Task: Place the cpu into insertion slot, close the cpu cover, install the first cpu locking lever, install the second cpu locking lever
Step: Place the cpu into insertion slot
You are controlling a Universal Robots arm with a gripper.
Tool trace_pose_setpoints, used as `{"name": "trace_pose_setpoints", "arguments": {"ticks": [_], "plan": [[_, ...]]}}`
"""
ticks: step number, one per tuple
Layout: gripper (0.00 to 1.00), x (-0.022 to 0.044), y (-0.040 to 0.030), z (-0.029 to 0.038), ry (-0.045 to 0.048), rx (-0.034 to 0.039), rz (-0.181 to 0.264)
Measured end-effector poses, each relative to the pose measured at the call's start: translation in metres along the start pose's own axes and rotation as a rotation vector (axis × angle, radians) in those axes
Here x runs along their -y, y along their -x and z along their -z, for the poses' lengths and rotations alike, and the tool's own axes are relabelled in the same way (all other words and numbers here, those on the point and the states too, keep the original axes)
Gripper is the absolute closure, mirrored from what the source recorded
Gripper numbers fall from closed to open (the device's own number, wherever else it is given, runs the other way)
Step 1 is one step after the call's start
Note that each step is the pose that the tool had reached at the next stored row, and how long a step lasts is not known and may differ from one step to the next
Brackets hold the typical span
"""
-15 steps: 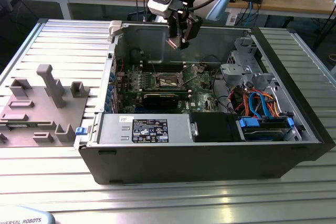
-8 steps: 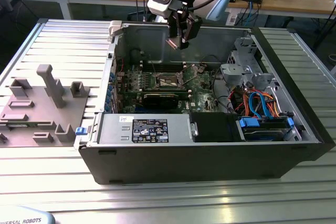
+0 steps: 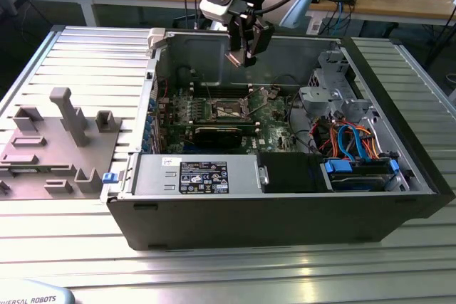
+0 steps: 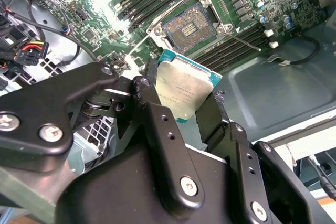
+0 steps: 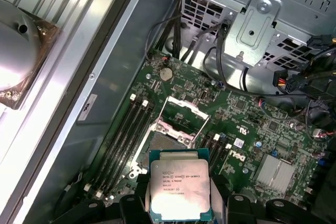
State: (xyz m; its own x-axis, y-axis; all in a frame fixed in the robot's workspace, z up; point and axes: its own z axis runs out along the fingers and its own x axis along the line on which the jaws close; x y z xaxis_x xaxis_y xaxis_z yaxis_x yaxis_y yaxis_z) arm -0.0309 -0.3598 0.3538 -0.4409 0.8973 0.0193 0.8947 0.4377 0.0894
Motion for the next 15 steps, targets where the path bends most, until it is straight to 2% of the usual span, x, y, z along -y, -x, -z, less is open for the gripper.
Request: {"name": "trace_pose_setpoints", "arguments": {"ticks": [15], "plan": [[0.46,0.0,0.0,0.0,0.0003,0.0012,-0.013]]}}
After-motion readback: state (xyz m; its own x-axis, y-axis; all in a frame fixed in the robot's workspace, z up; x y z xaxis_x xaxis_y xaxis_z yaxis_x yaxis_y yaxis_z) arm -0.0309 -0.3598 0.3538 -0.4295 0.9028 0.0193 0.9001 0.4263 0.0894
